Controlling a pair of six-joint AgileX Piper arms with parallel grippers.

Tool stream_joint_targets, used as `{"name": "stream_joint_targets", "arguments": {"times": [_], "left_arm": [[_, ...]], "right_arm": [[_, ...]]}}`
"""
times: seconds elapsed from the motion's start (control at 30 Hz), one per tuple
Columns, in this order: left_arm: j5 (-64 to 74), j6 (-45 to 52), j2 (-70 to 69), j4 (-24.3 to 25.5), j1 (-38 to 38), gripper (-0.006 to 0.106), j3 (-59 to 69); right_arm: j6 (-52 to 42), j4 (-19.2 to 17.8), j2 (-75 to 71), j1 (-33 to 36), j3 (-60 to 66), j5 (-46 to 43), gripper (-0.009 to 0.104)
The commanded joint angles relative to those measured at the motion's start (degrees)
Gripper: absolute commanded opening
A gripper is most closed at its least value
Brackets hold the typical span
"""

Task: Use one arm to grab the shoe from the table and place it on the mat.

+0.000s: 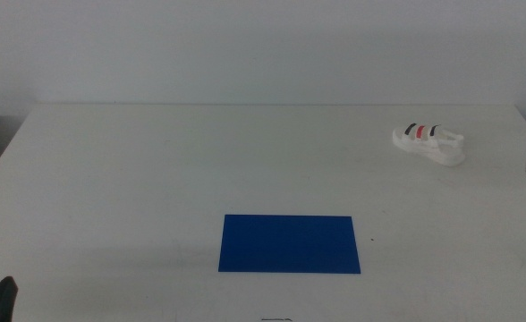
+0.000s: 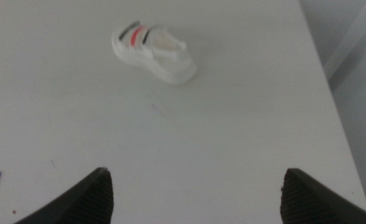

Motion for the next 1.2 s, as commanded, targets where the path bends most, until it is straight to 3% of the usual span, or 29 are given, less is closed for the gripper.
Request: {"name": "stream_joint_targets", "arguments": {"times": [0.0,0.37,0.8,1.17], "left_arm": [[-4.7,-0.8,-1.1,-0.5,-0.1,0.094,-0.2],[-4.7,-0.8,-1.1,-0.5,-0.1,0.094,-0.2],[-4.7,-0.8,-1.1,-0.5,-0.1,0.094,-0.2],[-4.7,-0.8,-1.1,-0.5,-0.1,0.094,-0.2]], "right_arm": [[-1.5,-0.5,3.1,0.2,-6.7,2.0,0.071],[-15.7,0.6,25.1,0.2,-36.3,25.8,0.071],[-31.7,5.5,49.7,0.2,-66.9,39.6,0.071],[-38.9,9.4,63.8,0.2,-81.7,41.0,0.071]]}}
